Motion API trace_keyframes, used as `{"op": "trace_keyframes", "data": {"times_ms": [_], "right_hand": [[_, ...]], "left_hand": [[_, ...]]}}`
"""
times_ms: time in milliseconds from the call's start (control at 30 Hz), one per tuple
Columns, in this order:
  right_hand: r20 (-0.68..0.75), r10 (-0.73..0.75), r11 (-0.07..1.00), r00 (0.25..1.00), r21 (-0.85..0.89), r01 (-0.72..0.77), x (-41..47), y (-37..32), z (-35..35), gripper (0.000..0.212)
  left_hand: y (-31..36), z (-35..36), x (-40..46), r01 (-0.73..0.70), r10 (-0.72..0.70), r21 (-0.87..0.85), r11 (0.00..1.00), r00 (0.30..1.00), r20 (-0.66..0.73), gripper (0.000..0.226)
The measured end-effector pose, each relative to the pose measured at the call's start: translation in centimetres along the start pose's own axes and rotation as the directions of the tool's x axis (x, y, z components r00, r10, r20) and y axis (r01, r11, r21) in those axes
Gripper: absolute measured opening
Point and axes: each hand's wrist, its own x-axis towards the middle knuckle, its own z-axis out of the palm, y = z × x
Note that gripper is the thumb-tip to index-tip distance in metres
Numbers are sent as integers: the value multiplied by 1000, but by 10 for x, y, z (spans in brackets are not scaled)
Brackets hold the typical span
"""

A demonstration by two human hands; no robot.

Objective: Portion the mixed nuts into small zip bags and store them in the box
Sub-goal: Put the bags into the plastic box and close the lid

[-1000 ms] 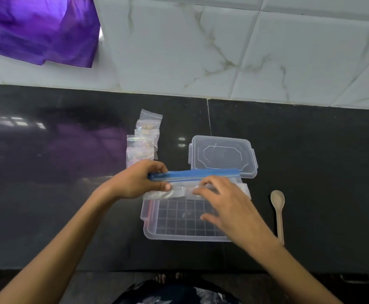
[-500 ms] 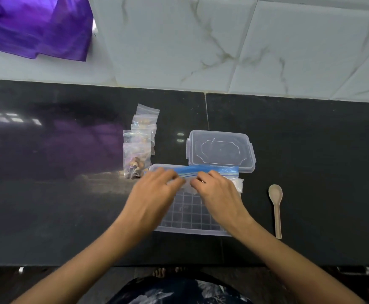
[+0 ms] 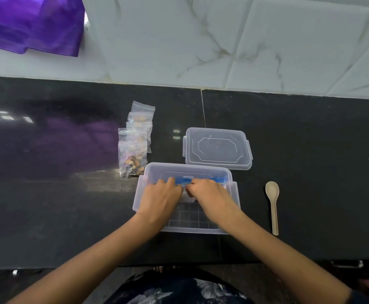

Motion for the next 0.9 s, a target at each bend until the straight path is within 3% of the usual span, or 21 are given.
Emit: {"op": "trace_keyframes", "data": {"times_ms": [133, 233, 367, 500, 733, 833, 900], "right_hand": [[26, 64, 997, 998, -42, -63, 1, -5, 2, 34], [37, 127, 976, 991, -183, -118, -8, -8, 3, 40], [38, 240, 946, 970, -233, -225, -12, -9, 1, 37], [83, 277, 950, 957, -169, -261, 2, -13, 7, 44], [60, 262, 960, 963, -114, -254, 3, -9, 13, 57], [14, 242, 969, 970, 39, -242, -1, -7, 6, 48], [-48, 235, 959, 971, 173, -224, -7, -9, -3, 39]], "left_hand": [[-1, -1, 9, -24, 24, 53, 998, 1000, 16, 38], [-6, 0, 9, -90, 89, 109, 990, 996, 9, 34], [-10, 6, 5, -128, 129, 107, 986, 992, -2, 41], [-10, 6, 3, -139, 138, 55, 989, 990, 18, 53], [-8, 8, 6, -141, 133, 119, 983, 988, 77, 59], [-14, -2, 3, -145, 141, 43, 989, 987, 75, 47], [-23, -11, -3, -161, 162, -70, 984, 987, 1, 42]]}}
